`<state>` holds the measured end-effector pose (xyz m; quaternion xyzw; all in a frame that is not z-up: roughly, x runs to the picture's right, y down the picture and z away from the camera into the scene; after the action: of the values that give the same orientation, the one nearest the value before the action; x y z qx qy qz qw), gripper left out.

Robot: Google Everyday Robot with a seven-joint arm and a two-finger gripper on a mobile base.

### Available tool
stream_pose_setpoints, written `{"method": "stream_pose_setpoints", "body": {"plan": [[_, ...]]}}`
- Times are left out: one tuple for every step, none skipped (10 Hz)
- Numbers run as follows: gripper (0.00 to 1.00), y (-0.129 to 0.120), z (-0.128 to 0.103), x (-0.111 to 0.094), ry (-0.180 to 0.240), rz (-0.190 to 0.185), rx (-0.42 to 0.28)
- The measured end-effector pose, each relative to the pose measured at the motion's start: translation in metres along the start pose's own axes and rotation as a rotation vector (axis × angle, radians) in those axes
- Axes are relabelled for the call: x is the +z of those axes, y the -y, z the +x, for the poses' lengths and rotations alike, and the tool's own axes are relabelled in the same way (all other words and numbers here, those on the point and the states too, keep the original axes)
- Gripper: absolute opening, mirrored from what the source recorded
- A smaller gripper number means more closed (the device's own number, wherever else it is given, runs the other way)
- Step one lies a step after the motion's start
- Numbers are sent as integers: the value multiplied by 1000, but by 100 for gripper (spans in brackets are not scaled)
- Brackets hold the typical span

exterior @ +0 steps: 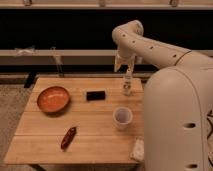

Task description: Knock the bottle over

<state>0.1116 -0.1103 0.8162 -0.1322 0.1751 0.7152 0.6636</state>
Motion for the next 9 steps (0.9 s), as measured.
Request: {"method": "stream_pose_setpoints", "body": {"plan": [[65, 4, -4, 4, 15, 3, 5], [65, 8, -9, 6, 24, 2, 12], [65, 12, -15, 10, 30, 2, 12], [65, 16, -21, 15, 32, 1, 13], [65, 22, -26, 18, 35, 1, 15], [65, 26, -31, 22, 35, 0, 15], [65, 32, -37, 29, 32, -1, 13], [65, 34, -39, 34, 24, -10, 14], [65, 35, -39, 41, 12, -22, 12]]}}
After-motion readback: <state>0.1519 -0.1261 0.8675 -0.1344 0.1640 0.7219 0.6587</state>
